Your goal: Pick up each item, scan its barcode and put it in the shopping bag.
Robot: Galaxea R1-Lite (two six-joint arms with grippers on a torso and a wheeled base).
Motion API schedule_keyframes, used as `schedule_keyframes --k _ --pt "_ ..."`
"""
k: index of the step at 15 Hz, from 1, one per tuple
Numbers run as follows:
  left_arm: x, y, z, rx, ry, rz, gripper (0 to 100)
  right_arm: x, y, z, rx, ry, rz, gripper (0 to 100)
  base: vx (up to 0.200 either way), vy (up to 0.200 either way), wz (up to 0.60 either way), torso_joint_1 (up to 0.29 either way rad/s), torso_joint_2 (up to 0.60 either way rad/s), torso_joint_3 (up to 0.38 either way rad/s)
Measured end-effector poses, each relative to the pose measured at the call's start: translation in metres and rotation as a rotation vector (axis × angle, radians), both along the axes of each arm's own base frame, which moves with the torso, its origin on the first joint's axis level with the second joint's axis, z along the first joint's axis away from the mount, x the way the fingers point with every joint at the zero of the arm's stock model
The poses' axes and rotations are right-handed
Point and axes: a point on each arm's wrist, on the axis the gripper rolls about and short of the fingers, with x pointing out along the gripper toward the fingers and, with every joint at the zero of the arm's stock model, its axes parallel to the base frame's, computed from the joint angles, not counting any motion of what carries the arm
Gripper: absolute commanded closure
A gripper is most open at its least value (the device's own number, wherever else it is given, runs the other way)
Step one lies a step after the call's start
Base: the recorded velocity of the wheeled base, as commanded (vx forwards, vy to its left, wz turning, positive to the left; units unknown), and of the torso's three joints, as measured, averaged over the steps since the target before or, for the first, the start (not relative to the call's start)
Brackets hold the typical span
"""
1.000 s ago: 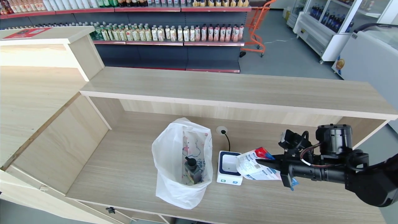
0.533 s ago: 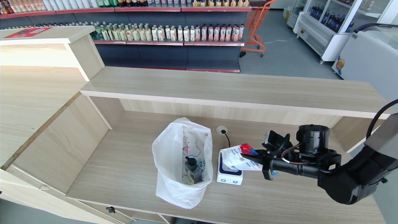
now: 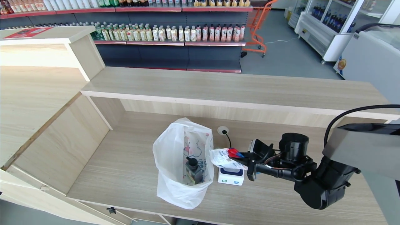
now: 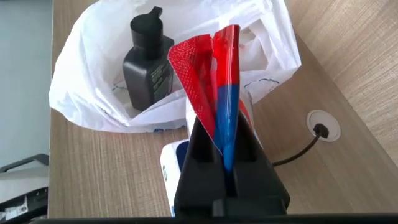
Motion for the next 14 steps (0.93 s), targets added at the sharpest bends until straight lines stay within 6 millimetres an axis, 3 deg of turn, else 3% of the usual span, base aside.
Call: schedule_keyframes --k 4,10,14 --pt "0.000 0.000 0.000 0.000 0.000 0.000 0 0.003 -0.001 -0.010 -0.006 0.020 -0.008 100 0.000 0.000 0.00 0.000 0.00 0.000" --pt "0.000 0.000 0.000 0.000 0.000 0.000 0 0.006 -0.005 -0.002 0.041 0.054 -0.032 100 0.000 0.000 0.00 0.000 0.00 0.000" --pt "0.000 0.000 0.000 0.000 0.000 0.000 0 -0.001 -0.005 0.035 0.295 0.322 -0.206 100 0.000 0.000 0.00 0.000 0.00 0.000"
